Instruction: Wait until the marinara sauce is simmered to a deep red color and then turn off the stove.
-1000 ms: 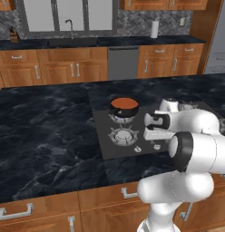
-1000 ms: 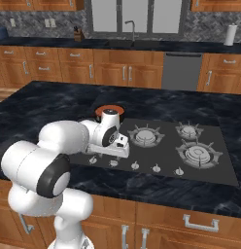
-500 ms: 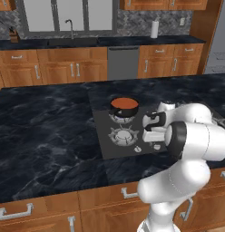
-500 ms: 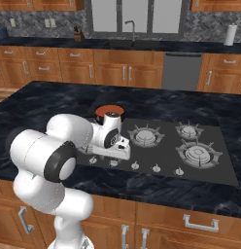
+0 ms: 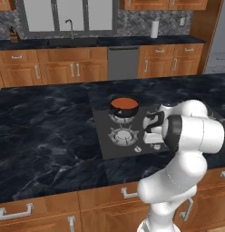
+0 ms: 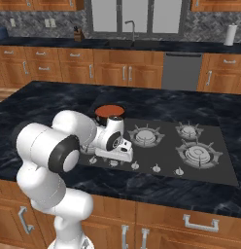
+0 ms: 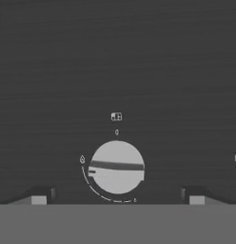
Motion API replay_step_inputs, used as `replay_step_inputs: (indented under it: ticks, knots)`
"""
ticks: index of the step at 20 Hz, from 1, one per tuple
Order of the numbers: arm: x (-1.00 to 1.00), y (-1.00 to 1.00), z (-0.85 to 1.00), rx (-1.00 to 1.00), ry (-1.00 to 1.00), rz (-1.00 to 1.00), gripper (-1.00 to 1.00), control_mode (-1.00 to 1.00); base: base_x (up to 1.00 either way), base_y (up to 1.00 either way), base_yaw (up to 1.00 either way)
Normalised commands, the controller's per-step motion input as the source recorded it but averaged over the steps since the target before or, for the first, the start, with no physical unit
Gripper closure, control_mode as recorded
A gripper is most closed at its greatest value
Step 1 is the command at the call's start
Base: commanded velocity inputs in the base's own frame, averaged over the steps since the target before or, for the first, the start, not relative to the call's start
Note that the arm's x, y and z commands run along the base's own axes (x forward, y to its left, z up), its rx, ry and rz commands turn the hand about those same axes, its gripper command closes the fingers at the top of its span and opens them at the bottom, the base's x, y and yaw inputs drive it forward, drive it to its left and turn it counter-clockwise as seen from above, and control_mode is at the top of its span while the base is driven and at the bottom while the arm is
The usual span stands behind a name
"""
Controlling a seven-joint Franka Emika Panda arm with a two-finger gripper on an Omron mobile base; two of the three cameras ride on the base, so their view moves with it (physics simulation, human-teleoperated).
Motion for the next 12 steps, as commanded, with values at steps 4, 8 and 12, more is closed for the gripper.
replay_step_inputs:
  ticks: [4, 8, 12]
  knots:
    - [0.12, -0.04, -0.10, 0.00, 0.00, 0.00, -1.00, -1.00, 0.00, 0.00, 0.00]
    - [0.10, 0.00, -0.06, 0.00, 0.01, 0.00, -1.00, -1.00, 0.00, 0.00, 0.00]
    - [0.03, 0.00, -0.06, 0.00, 0.01, 0.00, -1.00, -1.00, 0.00, 0.00, 0.00]
